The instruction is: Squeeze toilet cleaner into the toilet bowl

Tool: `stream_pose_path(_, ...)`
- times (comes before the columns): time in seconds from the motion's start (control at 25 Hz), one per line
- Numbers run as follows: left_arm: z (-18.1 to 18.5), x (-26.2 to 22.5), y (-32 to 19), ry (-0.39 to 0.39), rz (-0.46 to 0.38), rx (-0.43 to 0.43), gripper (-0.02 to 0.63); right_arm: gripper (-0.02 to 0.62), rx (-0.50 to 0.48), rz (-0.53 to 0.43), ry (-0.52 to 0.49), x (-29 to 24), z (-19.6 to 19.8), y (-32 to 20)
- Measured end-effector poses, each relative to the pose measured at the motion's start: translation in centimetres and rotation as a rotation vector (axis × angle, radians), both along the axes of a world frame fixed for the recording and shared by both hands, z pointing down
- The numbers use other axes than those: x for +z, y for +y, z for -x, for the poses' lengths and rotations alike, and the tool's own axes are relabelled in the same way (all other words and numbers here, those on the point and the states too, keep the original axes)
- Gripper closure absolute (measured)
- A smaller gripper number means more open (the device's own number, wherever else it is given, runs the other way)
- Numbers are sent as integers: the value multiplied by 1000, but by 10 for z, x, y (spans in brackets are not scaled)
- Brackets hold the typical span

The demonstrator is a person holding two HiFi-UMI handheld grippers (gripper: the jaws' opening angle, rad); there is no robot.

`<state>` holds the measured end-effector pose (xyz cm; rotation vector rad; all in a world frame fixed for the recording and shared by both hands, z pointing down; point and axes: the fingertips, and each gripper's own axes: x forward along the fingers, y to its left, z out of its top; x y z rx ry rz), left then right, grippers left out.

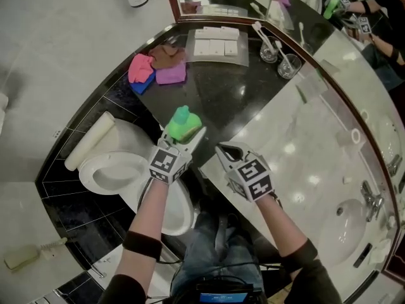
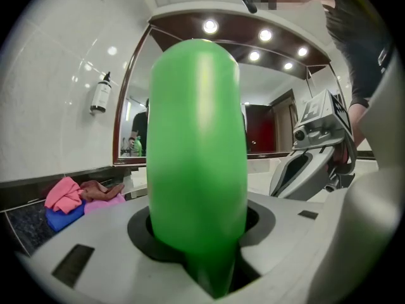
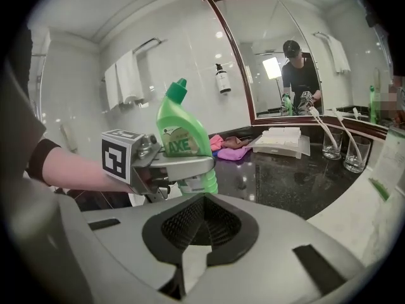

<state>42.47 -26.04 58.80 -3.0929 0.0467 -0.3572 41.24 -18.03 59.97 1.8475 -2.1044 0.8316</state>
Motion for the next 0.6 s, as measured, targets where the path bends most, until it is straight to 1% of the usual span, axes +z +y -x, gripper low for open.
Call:
stream_pose_path(0.16,-13,12,-3,2,1,23,420,595,23,3,-16,7,-7,-4)
stream_pose_path(0.28,-17,20,-4,5,9,23,420,595,31,7,-23,11,-10,-3)
stream_pose_path(0.48,-13,39,11,-36,-6,59,419,595,38,12,-28,15,-11,2)
stream_pose_path(0.6,-5,47,13,-28,3,53,414,595,33,12,-28,14,-8,3)
